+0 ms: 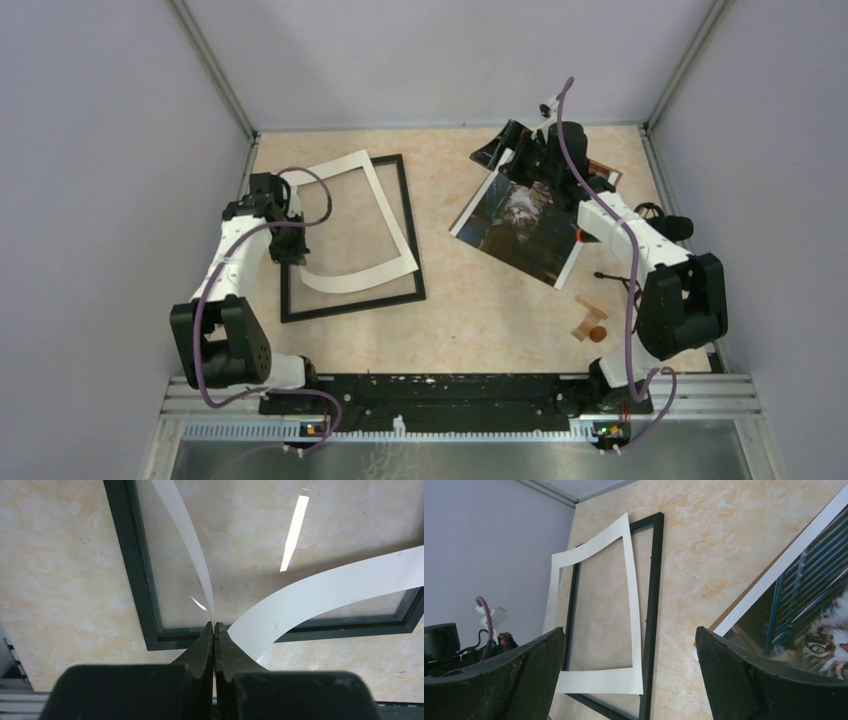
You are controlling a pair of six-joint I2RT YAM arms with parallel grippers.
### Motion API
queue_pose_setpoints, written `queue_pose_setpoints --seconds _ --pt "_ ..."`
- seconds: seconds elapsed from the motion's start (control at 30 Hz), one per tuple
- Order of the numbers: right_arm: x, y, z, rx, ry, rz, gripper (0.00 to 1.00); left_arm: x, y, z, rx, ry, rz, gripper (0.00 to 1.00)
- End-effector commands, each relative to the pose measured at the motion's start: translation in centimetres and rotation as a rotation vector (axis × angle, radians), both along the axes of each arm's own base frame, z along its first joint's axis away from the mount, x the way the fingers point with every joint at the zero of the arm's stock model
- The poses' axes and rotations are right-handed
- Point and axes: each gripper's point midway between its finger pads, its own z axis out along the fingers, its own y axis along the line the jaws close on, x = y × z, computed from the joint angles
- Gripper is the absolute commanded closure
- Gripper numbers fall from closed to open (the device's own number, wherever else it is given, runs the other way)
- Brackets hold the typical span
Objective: Put the photo into the frame
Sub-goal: Place the photo frame item in the photo frame.
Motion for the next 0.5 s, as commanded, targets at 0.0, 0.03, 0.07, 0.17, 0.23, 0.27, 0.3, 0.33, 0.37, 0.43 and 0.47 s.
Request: queue_pose_setpoints --seconds 0.0,0.03,0.07,0.17,0.23,0.27,0.3,0.33,0.37,0.43,0.47 --pt "0.2 0.0 2.3 0.04 -0.07 0.017 0.01 0.1 0.0 2.9 0.096 -0.026 -0.079 1.0" --pt "0.2 -0.1 2.2 0.04 -0.069 0.018 0.01 -0.1 0.3 3.2 0.113 -0.02 -0.078 1.0" --pt "0.2 -0.2 2.2 0.041 -0.069 0.017 0.01 -0.1 0.7 3.6 0.138 -0.024 -0.07 1.0" --pt "0.3 -0.4 2.2 0.045 -0.069 0.015 0.01 -0.1 1.3 5.0 0.181 -0.054 -0.064 1.0" --pt "0.3 -0.4 2.0 0.049 -0.065 0.016 0.01 -0.3 1.4 5.6 0.201 -0.074 -0.06 1.0" --pt "0.3 -0.4 2.0 0.054 -0.065 0.017 0.01 -0.3 1.2 5.8 0.194 -0.088 -0.085 1.0" --pt "0.4 -0.4 2.0 0.056 -0.065 0.019 0.01 -0.3 0.9 5.8 0.189 -0.1 -0.103 1.0" --pt "0.4 -0.4 2.0 0.058 -0.065 0.019 0.01 -0.4 0.8 6.1 0.19 -0.112 -0.109 1.0" --pt "0.4 -0.4 2.0 0.059 -0.065 0.021 0.01 -0.4 0.8 6.2 0.194 -0.121 -0.118 1.0" --pt "0.4 -0.4 1.8 0.058 -0.061 0.021 0.01 -0.5 0.8 6.8 0.205 -0.144 -0.138 1.0" --pt "0.4 -0.5 1.8 0.058 -0.061 0.02 0.01 -0.5 0.8 6.8 0.208 -0.151 -0.143 1.0"
